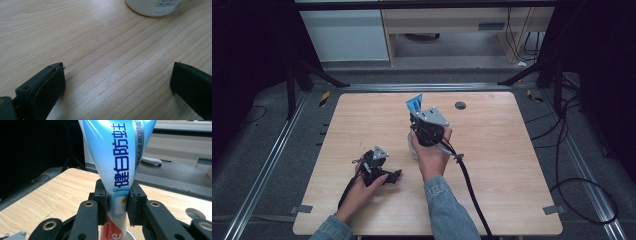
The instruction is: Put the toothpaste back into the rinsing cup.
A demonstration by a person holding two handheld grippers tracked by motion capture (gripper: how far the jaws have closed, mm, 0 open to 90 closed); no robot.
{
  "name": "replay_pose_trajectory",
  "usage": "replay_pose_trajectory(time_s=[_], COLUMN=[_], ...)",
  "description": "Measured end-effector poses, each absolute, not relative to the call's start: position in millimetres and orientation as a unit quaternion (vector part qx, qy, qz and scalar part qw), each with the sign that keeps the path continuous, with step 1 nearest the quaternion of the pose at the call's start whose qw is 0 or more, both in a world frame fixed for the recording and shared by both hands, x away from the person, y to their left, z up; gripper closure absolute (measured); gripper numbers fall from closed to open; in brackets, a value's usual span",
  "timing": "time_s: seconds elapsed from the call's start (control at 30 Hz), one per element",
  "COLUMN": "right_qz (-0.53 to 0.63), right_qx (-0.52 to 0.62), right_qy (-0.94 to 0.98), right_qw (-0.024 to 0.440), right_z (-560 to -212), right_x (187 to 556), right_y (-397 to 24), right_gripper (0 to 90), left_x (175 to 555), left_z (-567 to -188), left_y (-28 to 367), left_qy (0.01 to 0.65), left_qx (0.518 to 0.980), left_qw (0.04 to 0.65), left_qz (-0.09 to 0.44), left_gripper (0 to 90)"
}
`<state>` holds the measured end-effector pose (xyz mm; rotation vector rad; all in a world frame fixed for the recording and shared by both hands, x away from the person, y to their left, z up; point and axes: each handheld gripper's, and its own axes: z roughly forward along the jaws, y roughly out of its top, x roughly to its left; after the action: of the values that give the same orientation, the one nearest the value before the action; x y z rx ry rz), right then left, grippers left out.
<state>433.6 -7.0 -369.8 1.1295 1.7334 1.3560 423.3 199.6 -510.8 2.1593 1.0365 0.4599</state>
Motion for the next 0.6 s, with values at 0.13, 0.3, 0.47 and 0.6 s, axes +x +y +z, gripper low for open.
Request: replay_pose_trajectory(time_s=[0.13,0.3,0.47,0.6], right_qz=[0.512,0.509,0.508,0.505], right_qx=[0.436,0.446,0.453,0.456], right_qy=[0.666,0.664,0.663,0.665], right_qw=[0.323,0.316,0.310,0.307], right_z=[-379,-388,-394,-397], right_x=[436,439,440,441], right_y=[-7,-10,-12,-13], right_gripper=[72.9,72.9,72.9,72.8], left_x=[423,423,423,423], left_z=[-511,-511,-511,-511], left_y=[200,200,200,200], left_qy=[0.399,0.399,0.399,0.399], left_qx=[0.831,0.831,0.831,0.831], left_qw=[0.344,0.345,0.345,0.344], left_qz=[0.177,0.177,0.177,0.177], left_gripper=[0.0,0.0,0.0,0.0])
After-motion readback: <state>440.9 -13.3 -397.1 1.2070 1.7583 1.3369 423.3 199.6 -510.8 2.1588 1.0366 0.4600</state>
